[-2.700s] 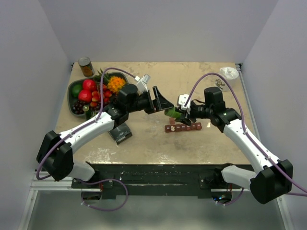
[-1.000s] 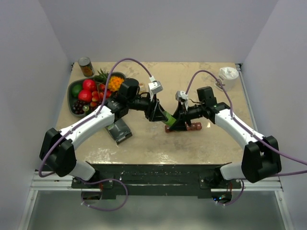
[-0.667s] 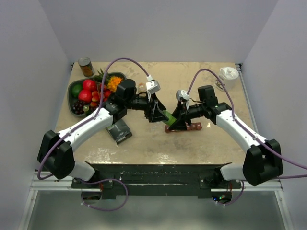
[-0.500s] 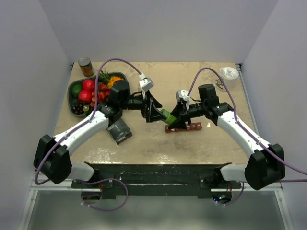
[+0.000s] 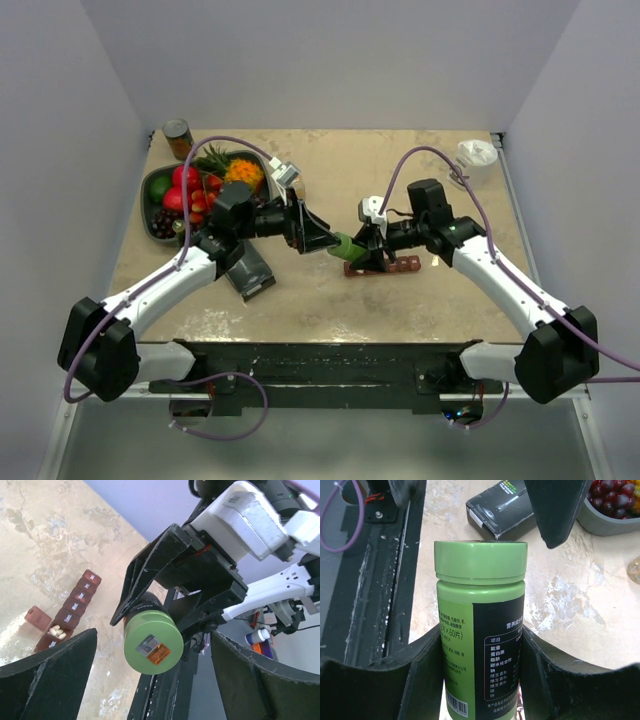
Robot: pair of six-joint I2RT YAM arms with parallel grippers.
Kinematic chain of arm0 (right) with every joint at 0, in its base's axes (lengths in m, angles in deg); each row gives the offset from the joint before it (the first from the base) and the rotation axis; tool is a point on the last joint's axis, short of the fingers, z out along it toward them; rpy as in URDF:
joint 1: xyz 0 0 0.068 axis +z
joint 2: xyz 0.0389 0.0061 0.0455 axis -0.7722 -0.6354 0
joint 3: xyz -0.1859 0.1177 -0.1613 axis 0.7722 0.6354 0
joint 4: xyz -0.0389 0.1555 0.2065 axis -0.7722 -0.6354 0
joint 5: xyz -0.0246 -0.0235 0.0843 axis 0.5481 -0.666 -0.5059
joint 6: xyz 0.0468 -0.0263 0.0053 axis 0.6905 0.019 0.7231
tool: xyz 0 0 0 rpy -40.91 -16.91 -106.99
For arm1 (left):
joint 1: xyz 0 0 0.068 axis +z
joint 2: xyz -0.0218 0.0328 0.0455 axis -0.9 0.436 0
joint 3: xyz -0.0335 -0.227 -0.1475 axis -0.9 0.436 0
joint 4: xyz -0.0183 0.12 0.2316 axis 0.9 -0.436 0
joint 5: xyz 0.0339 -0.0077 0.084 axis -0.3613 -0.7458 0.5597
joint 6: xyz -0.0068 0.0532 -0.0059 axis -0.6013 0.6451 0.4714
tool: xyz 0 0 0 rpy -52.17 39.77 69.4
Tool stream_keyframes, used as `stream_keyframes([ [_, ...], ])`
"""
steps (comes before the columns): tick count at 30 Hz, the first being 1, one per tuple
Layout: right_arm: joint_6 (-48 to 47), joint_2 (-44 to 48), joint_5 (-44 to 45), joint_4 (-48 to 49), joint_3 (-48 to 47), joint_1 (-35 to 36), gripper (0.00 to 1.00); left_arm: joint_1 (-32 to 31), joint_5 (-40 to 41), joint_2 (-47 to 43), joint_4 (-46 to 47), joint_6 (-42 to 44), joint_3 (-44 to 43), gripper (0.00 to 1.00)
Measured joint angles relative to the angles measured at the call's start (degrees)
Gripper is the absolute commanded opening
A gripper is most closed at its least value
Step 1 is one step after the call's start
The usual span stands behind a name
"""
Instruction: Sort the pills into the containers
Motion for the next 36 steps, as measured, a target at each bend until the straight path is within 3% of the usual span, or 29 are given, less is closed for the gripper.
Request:
stream_keyframes([
  [5, -0.6, 0.1, 1.6, 0.0, 0.0, 0.9, 0.00, -1.3, 0.2, 1.8, -5.2, 3.5, -2.2, 0.90],
  [7, -0.7, 0.1, 2.1, 0.0, 0.0, 1.0, 0.00, -2.1, 0.5, 2.8, -7.4, 5.1, -3.4, 0.74],
  [14, -1.0, 0.0, 3.9, -0.2, 0.0, 1.2, 0.00, -3.0, 0.3, 5.4, -14.5, 9.1, -7.0, 0.48],
  [15, -1.0, 0.0, 4.1, -0.2, 0.0, 1.2, 0.00, -3.1, 0.3, 5.6, -15.5, 9.8, -7.5, 0.35],
  [17, -1.0, 0.0, 4.1, -0.3, 0.0, 1.2, 0.00, -3.2, -0.2, 5.7, -17.3, 11.6, -8.3, 0.22],
  [21, -1.1, -0.2, 3.3, -1.4, -0.1, 1.4, 0.00, -3.2, -3.6, 6.5, -20.3, 18.3, -10.0, 0.10],
  [28, -1.4, -4.5, -3.9, -6.9, -2.5, 1.6, 0.00, -3.2, -10.6, 6.6, -26.4, 37.0, -11.3, 0.08],
  [32, -2.1, -7.8, -7.7, -10.4, -4.4, 1.6, 0.00, -3.2, -12.7, 6.4, -29.2, 46.5, -11.6, 0.13],
  [34, -2.8, -9.4, -9.2, -12.3, -5.4, 1.7, 0.00, -3.2, -13.4, 6.3, -30.5, 50.9, -11.7, 0.18],
  [36, -3.6, -10.7, -10.2, -14.6, -6.7, 1.8, 0.00, -3.2, -14.3, 6.3, -31.6, 54.1, -12.1, 0.33],
])
